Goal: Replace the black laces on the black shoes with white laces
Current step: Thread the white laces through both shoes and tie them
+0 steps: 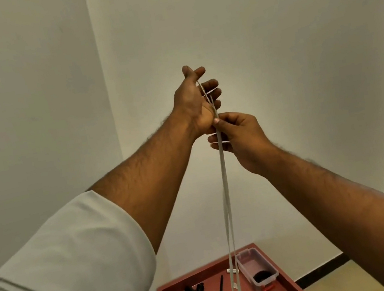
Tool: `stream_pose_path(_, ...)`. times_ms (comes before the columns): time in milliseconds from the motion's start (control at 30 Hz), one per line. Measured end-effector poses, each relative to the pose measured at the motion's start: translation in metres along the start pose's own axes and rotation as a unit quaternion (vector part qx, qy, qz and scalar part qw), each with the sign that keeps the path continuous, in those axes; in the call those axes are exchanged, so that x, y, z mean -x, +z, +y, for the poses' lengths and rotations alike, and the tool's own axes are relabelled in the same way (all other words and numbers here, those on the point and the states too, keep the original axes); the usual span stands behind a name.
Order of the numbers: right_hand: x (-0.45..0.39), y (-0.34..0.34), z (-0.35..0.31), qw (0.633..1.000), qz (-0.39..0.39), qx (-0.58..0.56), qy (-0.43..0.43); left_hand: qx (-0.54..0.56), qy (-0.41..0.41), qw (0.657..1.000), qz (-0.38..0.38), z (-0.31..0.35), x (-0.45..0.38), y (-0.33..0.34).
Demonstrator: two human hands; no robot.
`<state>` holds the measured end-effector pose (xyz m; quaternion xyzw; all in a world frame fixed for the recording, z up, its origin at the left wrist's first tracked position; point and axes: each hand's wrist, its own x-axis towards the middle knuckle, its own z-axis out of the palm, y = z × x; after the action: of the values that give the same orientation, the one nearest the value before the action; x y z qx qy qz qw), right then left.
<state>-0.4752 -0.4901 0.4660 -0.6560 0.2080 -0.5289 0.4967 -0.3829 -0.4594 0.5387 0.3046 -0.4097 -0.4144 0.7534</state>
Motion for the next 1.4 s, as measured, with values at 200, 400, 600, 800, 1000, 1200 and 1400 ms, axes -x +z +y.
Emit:
stream_pose_path(200, -0.008, -0.004, -0.008, 1.0, 0.017, -0.013, -0.016, -0.029, 0.042, 0.998, -0.033, 0.003, -0.01, -0.001)
stream_pose_path(400, -0.013, -0.01, -0.002, 0.999, 0.011, -0.03, -0.014, -0.197, -0.002, 0.979, -0.048, -0.017, -0.003, -0.017)
stream_pose_path(600, -0.013, -0.008, 0.002, 0.997, 0.038, 0.057, -0.033, -0.184, 0.057, 0.98, 0.045, -0.013, 0.001, -0.012)
stream_pose_path(800, -0.021, -0.014, 0.001, 0.984, 0.083, 0.142, -0.069, -0.216, 0.064, 0.971, 0.083, -0.005, 0.003, -0.024)
stream_pose_path(1000, -0.026, -0.016, -0.016, 0.983, 0.068, 0.155, -0.075, -0.23, 0.038, 0.971, 0.053, -0.009, 0.008, -0.031)
stream_pose_path(1200, -0.025, -0.021, -0.018, 0.984, 0.089, 0.121, -0.095, -0.254, 0.03, 0.966, 0.029, -0.017, 0.01, -0.03)
stream_pose_path(1400, -0.024, -0.024, -0.023, 0.981, 0.076, 0.142, -0.107, -0.252, 0.053, 0.966, 0.029, -0.023, 0.014, -0.027)
